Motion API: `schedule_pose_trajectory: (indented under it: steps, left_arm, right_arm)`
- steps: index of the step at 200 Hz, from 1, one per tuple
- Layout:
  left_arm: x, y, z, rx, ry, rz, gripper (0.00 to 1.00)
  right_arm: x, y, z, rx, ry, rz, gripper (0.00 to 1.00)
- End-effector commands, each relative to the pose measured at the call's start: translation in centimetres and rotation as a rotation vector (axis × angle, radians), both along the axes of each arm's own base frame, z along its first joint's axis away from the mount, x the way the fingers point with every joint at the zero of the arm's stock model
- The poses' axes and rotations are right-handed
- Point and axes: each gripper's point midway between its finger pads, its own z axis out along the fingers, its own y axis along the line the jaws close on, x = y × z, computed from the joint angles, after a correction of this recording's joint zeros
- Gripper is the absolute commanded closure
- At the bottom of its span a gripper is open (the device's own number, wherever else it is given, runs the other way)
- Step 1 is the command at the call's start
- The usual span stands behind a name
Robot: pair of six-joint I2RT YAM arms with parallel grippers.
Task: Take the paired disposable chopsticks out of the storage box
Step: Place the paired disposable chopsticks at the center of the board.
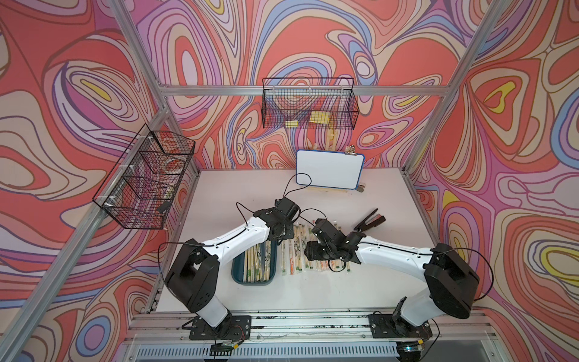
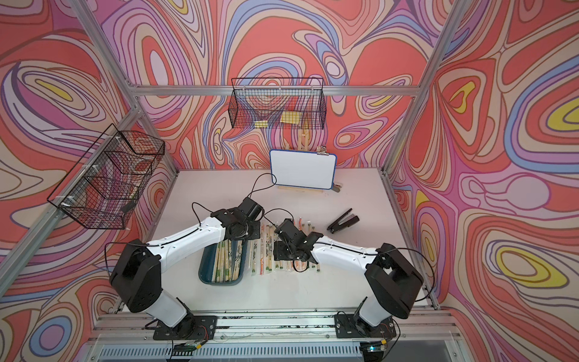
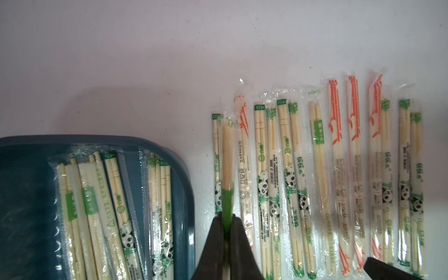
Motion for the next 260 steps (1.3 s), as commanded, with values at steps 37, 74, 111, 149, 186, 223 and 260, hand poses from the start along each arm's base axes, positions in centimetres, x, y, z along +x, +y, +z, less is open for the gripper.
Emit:
schedule_pose_trajectory:
  steps: [37,74,111,149,186,223,260]
  left_arm:
    - [1.0,-0.9,-2.1,0.011,0.017,0.027,1.00]
    - [0.7,0.4,-2.7,0.090,0.018,0.016,1.00]
    - [0.4,1.7,-3.6,0.138,0.035,0.013,1.00]
    - [0.1,3.3,-4.6,0.152,0.052,0.031,1.00]
    - [0.3,3.8,-4.7,0.143,0.055,0.035,1.00]
    - [0.7,3.0,-4.9,0.116,0.060,0.029,1.00]
    - [1.2,2.5,-5.2,0.108,0.066,0.027,0.97]
  right_arm:
    - [-0.5,-0.6,-0.6,0.002,0.020,-0.016,0.36]
    - [-0.6,-0.5,-0.7,0.004,0.024,-0.011,0.36]
    - [-0.4,-0.1,-0.6,0.014,0.023,-0.009,0.37]
    - [-0.3,0.1,-0.4,0.016,0.023,-0.005,0.37]
    - [-0.2,0.3,-0.4,0.019,0.026,-0.001,0.36]
    - [-0.1,0.6,-0.3,0.019,0.025,0.002,0.37]
    - [0.0,0.4,-0.2,0.012,0.023,0.000,0.37]
